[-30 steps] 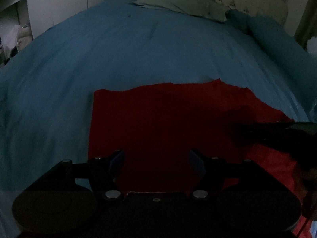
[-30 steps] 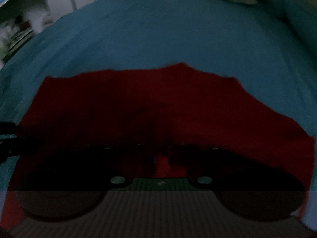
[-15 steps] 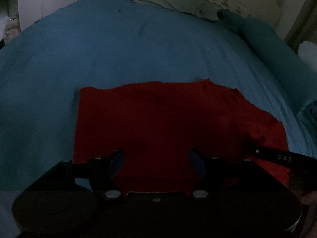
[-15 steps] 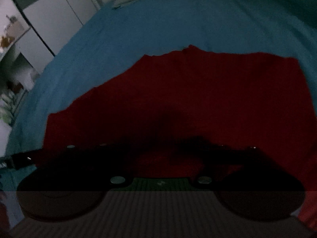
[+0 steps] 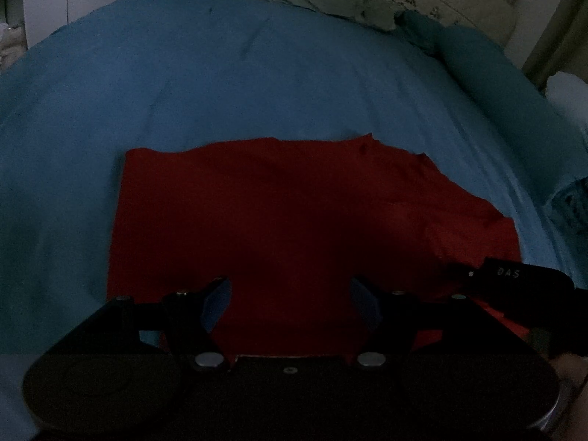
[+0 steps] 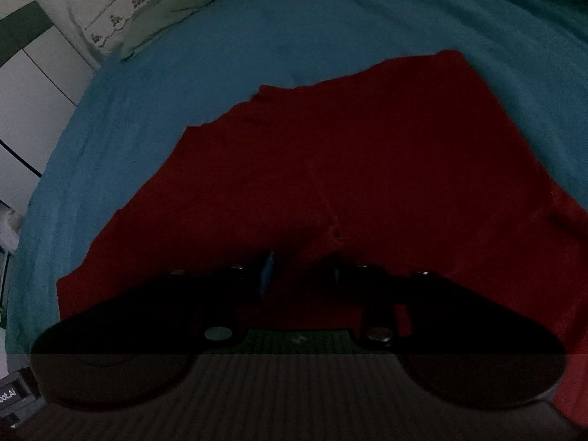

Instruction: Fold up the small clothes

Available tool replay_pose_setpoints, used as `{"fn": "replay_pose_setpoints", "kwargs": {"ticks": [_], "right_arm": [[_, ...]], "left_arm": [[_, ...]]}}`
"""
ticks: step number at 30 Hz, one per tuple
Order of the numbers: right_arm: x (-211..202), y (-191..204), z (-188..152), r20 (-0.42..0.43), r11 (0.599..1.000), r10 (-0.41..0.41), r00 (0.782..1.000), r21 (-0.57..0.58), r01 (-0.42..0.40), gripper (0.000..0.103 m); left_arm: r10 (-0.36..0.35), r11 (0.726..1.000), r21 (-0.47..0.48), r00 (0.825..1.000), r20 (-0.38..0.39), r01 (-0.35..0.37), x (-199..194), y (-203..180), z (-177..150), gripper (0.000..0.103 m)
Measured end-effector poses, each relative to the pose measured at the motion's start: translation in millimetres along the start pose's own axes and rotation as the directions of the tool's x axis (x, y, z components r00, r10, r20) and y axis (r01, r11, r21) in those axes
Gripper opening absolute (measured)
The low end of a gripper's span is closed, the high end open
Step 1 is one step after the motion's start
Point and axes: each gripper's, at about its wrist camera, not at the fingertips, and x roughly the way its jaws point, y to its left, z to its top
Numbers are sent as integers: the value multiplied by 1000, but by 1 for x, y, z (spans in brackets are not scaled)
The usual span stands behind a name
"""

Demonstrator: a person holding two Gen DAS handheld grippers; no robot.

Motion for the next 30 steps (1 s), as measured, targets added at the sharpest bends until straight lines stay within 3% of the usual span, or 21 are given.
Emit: {"fn": "replay_pose_setpoints", "kwargs": {"ticks": [4, 7, 12, 15, 17, 24, 28, 30], "right_arm": [[1, -4, 5, 6, 1000, 10, 1000, 10, -10, 46], [0, -3, 13, 17, 1000, 11, 1000, 16, -11, 21], [-47, 4, 43, 156, 996, 86, 984, -4, -87, 21], [-81, -7, 62, 258, 998, 67, 964, -32, -60, 21], [-90, -27, 68, 296, 999, 1, 955, -39, 11, 21], [-37, -92, 47, 146, 994, -100, 984, -28, 105, 21], [-49, -95, 49, 197, 996, -82, 977, -11, 85, 21], [-51, -95, 51, 207, 991, -109, 972, -48, 121, 21]], "left_arm": [[5, 1000, 4, 1000, 2, -5, -1, 0, -2, 76], [15, 1000, 9, 1000, 3, -15, -3, -2, -4, 76], [24, 1000, 16, 1000, 9, -24, -6, -4, -9, 76], [24, 1000, 20, 1000, 2, -24, -5, -5, -13, 76], [23, 999, 27, 1000, -2, -23, -2, -6, -15, 76], [34, 999, 33, 999, -12, -34, 17, -1, -14, 76], [61, 998, 13, 998, -23, -61, 26, 5, -7, 75], [86, 996, 5, 996, -29, -86, 29, 8, -6, 75]]}}
